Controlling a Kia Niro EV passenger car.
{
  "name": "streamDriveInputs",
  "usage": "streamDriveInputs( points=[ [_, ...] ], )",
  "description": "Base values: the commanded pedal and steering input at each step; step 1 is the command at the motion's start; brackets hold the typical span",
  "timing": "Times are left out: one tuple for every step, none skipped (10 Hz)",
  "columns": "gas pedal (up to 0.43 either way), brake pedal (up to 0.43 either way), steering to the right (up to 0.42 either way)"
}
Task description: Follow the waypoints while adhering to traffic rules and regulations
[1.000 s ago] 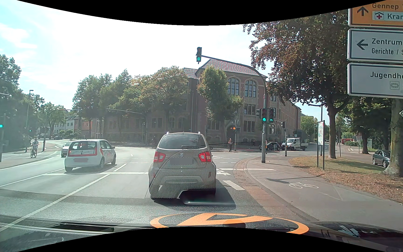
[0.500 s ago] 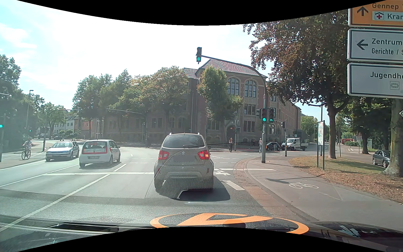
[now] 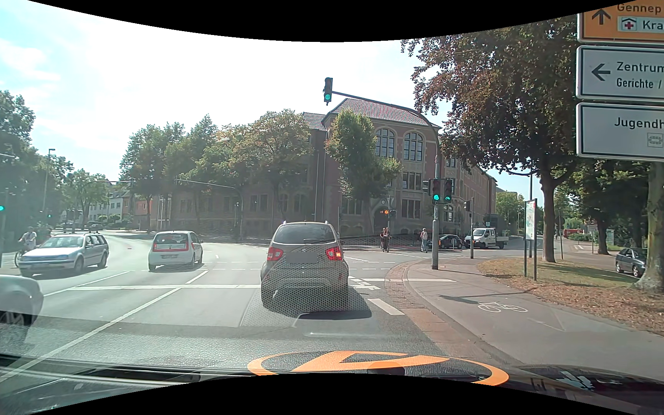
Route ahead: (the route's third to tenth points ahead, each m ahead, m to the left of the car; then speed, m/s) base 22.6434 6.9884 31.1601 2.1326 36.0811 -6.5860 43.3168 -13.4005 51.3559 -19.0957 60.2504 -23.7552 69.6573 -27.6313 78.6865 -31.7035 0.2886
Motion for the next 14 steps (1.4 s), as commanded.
streamDriveInputs(
  points=[
    [0.11,0.0,-0.075],
    [0.118,0.0,-0.08],
    [0.138,0.0,-0.085],
    [0.138,0.0,-0.089],
    [0.138,0.0,-0.09],
    [0.138,0.0,-0.093],
    [0.138,0.0,-0.095],
    [0.138,0.0,-0.095],
    [0.138,0.0,-0.095],
    [0.138,0.0,-0.095],
    [0.138,0.0,-0.095],
    [0.138,0.0,-0.095],
    [0.118,0.0,-0.095],
    [0.098,0.0,-0.095]
  ],
)
